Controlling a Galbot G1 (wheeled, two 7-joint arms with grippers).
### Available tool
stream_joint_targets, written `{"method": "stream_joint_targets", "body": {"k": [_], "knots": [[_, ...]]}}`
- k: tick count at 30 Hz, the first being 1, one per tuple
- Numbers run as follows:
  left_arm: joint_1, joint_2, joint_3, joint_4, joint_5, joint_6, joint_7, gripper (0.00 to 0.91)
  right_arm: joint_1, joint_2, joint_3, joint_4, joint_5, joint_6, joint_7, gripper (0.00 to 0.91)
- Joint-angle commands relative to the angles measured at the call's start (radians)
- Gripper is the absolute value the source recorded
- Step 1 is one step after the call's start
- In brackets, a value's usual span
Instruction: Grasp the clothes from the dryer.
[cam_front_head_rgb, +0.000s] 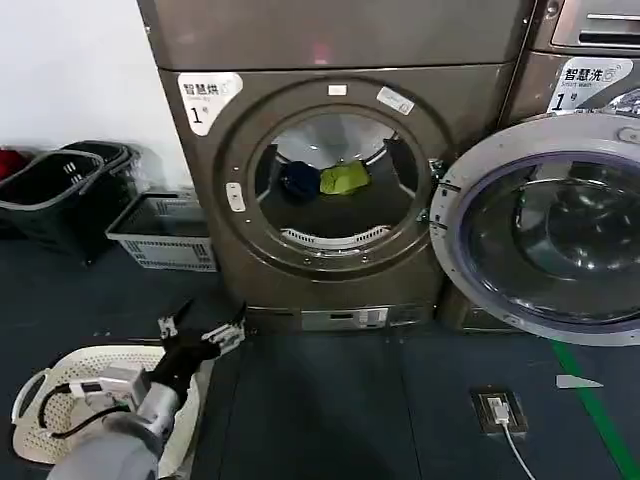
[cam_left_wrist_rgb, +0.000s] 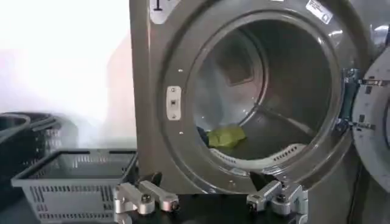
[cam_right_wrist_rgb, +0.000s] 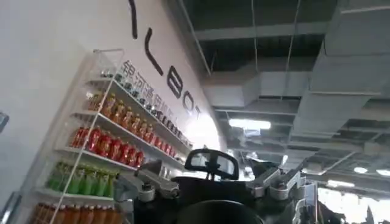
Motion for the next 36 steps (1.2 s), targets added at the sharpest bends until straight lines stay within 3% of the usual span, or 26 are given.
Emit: {"method": "stream_joint_targets", "body": {"k": [1, 36], "knots": [[-0.002, 0.000, 0.002, -0.001, -0.002, 0.001, 0.000, 0.907, -0.001, 0.000, 0.001, 0.002, 0.015, 0.007, -0.003, 0.907], [-0.007, -0.011, 0.004, -0.011, -0.012, -0.002, 0.007, 0.907, 0.003, 0.012, 0.002, 0.015, 0.063, 0.032, -0.008, 0.907]]}}
